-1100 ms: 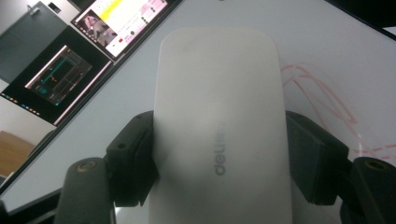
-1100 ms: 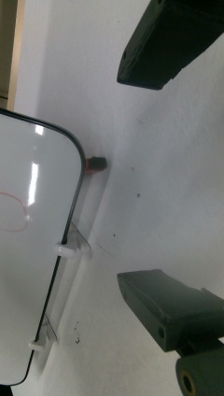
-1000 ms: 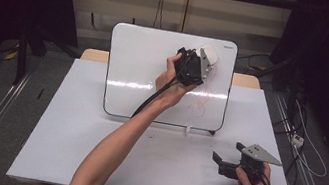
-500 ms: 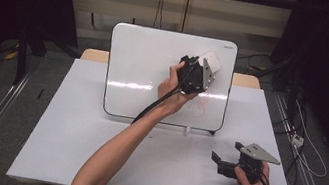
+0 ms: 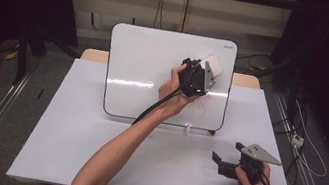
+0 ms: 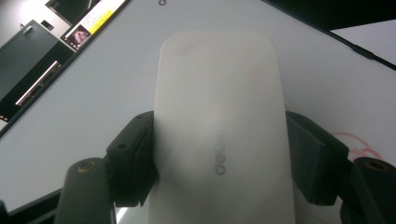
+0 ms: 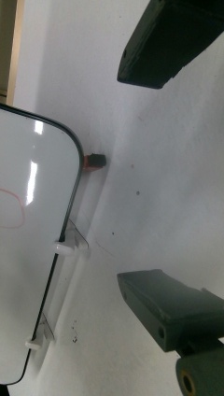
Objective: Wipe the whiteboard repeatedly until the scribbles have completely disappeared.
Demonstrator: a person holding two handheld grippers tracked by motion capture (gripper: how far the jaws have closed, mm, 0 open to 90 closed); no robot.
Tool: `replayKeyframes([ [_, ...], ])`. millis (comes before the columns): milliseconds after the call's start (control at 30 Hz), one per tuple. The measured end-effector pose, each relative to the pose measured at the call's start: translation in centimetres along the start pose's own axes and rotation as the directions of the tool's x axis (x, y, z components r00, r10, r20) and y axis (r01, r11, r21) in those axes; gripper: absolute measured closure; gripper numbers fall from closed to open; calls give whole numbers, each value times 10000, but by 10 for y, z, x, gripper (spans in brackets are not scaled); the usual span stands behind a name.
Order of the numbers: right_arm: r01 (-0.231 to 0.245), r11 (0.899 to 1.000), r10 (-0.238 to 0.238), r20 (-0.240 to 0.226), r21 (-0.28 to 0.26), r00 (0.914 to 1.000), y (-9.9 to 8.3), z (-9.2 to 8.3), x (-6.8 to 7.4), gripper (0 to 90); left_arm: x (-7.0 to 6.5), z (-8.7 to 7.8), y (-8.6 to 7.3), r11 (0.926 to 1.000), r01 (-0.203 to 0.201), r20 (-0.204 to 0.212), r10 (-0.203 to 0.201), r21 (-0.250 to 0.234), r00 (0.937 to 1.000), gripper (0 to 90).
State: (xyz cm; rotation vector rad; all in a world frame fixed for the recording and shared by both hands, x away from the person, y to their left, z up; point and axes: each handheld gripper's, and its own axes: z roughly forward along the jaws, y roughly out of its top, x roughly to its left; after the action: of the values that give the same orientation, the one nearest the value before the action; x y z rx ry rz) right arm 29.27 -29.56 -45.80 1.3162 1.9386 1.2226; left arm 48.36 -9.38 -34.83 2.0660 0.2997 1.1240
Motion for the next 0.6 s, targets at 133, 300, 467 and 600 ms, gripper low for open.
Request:
replayKeyframes([
  [133, -15, 10000, 15, 7, -1, 10000, 0, 0, 0, 46, 10, 3, 6, 10000, 59, -50, -59, 3, 10000, 311],
  [300, -12, 10000, 12, -21, -25, 10000, 0, 0, -1, 46, 26, 6, 12, 9993, 365, -143, -364, 12, 9992, 310],
  [467, -99, 9999, 99, -15, -31, 10000, -1, -1, -1, 46, 39, 8, 17, 9985, 555, -314, -555, 10, 9980, 310],
  [600, -117, 9999, 117, 44, -13, 9999, -1, -1, -2, 46, 40, 10, 18, 9974, 714, -415, -711, 55, 9966, 310],
])
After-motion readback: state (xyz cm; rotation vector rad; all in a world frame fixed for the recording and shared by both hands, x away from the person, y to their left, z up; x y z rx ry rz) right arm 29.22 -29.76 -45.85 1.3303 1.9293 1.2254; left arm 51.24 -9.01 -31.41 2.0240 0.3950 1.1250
